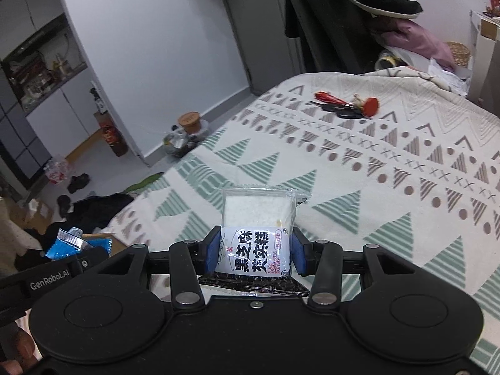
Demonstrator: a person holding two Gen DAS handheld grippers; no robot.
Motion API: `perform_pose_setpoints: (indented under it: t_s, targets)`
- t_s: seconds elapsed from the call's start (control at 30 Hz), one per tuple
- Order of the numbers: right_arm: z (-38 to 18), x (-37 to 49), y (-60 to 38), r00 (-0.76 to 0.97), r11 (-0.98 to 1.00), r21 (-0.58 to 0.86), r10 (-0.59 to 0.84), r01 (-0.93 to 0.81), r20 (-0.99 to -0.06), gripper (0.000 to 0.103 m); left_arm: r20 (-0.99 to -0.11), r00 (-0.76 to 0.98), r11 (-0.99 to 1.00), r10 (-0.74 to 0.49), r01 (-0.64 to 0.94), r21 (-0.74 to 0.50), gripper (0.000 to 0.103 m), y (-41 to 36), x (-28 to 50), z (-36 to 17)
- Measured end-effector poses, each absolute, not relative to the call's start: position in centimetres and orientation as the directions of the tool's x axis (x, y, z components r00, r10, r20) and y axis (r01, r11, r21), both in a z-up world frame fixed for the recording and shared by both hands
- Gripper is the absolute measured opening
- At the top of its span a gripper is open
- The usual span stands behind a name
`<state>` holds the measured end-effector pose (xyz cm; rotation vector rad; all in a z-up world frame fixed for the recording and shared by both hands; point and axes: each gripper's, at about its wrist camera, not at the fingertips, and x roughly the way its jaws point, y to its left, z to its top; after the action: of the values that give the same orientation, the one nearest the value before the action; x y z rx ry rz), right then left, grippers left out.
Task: Organize snacks
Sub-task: 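Carry the blue candy and white pack over the cardboard box with both tools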
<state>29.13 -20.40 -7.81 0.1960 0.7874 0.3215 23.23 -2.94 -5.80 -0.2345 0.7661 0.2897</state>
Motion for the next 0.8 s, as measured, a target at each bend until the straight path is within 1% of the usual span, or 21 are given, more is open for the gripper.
perform_pose_setpoints:
  t_s: [0.4,0.8]
  targets:
    - [-6.1,26.1,-16.9,0.643,0.901,0.297,0.433,-0.315,-0.632,0.044,-0.682,0.696,0.902,0.224,-0.413,-0.125,0.026,0.9,19.3,-3.6]
    - [-5.5,24.1,-13.3,0.632,0.888,0.262,0.454,-0.378,-0.628,0.044,-0.677,0.692,0.87,0.251,-0.468,-0.156,0.026,5.4,16.6,-3.1]
